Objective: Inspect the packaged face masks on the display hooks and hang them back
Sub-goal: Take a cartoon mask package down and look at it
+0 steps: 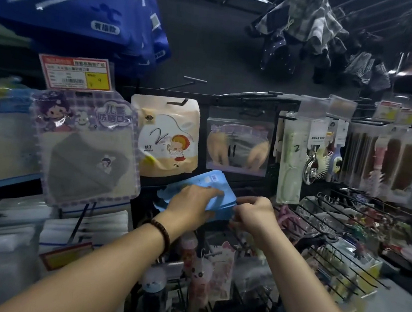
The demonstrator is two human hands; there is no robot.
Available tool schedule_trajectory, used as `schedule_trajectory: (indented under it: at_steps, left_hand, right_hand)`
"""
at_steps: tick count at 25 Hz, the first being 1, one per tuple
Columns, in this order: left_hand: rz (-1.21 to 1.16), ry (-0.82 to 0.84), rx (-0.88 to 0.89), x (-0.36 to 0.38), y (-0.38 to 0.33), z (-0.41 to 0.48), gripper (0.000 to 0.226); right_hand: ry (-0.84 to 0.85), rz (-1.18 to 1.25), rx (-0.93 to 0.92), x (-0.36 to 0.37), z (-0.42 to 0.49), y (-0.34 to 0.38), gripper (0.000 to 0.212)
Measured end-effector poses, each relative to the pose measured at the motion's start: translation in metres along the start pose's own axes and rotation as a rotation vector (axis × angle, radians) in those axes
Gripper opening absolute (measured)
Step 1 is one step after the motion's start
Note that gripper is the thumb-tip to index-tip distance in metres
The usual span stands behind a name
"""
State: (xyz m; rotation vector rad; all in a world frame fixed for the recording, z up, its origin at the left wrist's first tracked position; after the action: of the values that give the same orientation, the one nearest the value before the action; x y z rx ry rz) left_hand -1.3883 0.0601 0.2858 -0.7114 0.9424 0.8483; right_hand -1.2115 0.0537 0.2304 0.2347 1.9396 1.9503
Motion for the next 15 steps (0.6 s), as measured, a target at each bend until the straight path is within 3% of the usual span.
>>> schedule_trajectory:
  at_steps: [10,13,15]
  left_hand:
    - [-0.021,-0.044,0.037,-0.002,0.007,-0.005,0.051]
    - [0.093,-0.135,0.102,-0.009,-0.001,-0.011,0.034]
    - [0.116,-0.21,0.101,-0.013,-0.001,-0.017,0.038]
  right_hand:
    - [0.006,0.273,0.096,0.01,-0.023,0.008,0.013]
    - [0.025,0.353,0.092,0.01,-0.03,0.012,0.019]
    - [0.059,0.414,0.073,0.015,-0.038,0.016,0.021]
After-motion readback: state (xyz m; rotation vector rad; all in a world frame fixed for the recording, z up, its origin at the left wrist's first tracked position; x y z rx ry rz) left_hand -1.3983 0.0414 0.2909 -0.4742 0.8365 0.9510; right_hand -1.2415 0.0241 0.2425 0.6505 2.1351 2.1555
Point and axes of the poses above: each hand's wrist, its own z-axis towards the middle knuckle, its own x-axis out of the palm, y = z × x, the point moved 9 cm from there along z, towards the middle knuckle, and after that the axes turned 1 degree about -x, right-handed, at the moved point
